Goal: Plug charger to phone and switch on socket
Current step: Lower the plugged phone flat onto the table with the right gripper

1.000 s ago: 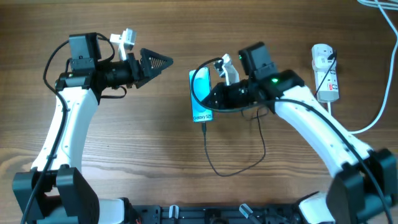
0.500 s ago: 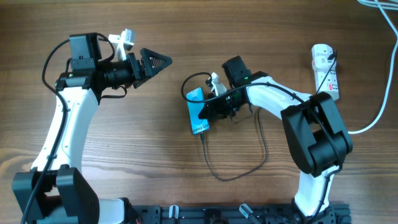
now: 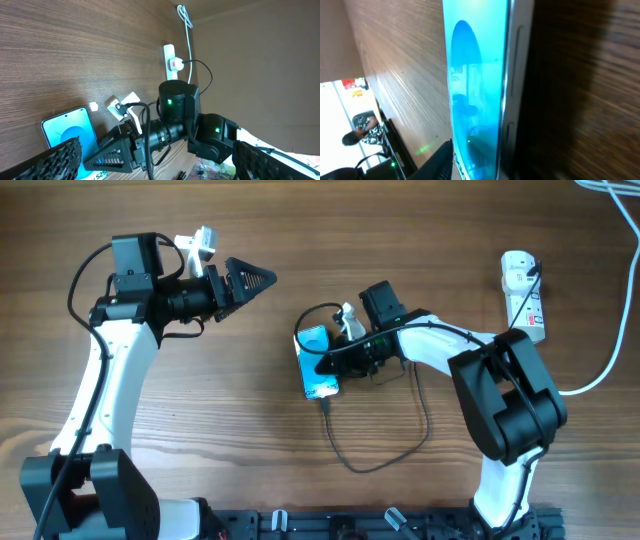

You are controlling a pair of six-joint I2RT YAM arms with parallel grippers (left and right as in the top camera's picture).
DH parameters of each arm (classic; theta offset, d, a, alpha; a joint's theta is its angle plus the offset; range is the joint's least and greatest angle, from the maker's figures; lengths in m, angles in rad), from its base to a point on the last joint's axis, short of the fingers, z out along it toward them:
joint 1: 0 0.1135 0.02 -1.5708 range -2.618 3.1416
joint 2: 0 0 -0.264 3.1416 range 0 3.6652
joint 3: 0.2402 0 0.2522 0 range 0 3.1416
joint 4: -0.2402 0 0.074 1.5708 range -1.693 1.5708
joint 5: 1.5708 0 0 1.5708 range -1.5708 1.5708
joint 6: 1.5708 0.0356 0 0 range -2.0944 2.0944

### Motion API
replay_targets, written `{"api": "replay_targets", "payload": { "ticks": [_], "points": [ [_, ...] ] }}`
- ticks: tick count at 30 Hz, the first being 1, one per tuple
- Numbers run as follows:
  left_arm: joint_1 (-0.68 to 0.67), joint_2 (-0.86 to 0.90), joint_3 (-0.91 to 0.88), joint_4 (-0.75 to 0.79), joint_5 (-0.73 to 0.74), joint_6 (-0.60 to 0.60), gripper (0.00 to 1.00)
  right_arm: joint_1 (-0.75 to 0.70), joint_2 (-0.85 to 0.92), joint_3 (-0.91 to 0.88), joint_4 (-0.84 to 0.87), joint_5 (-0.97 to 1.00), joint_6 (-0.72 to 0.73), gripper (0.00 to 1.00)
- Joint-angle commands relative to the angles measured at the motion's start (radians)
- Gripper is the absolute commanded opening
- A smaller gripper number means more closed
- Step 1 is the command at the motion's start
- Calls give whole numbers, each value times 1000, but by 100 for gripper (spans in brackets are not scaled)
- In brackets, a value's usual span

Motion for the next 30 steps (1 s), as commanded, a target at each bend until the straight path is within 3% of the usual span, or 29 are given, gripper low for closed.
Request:
{"api": "replay_targets", "payload": {
  "ticks": [1,6,8,14,15,19,24,30],
  "points": [
    [3,-21,6,1,-6,-1,100,2,34,-21,-24,172,5,42],
    [3,-20,6,1,-6,-1,100,2,34,-21,-40,236,5,52],
    [3,-20,6,1,-6,-1,100,2,34,-21,-49,270,5,64],
    [3,-20,6,1,-6,-1,100,2,34,-21,-75,336,3,73],
    [3,-21,6,1,-6,-1,100,2,34,-21,-80,350,3,80],
    [3,-21,6,1,-6,-1,100,2,34,-21,-99,388,2,85],
    [3,-20,6,1,-6,-1,100,2,34,-21,-107,392,3,99],
    [3,-20,6,1,-6,-1,100,2,-13,32,-205,470,2,100]
  ]
}}
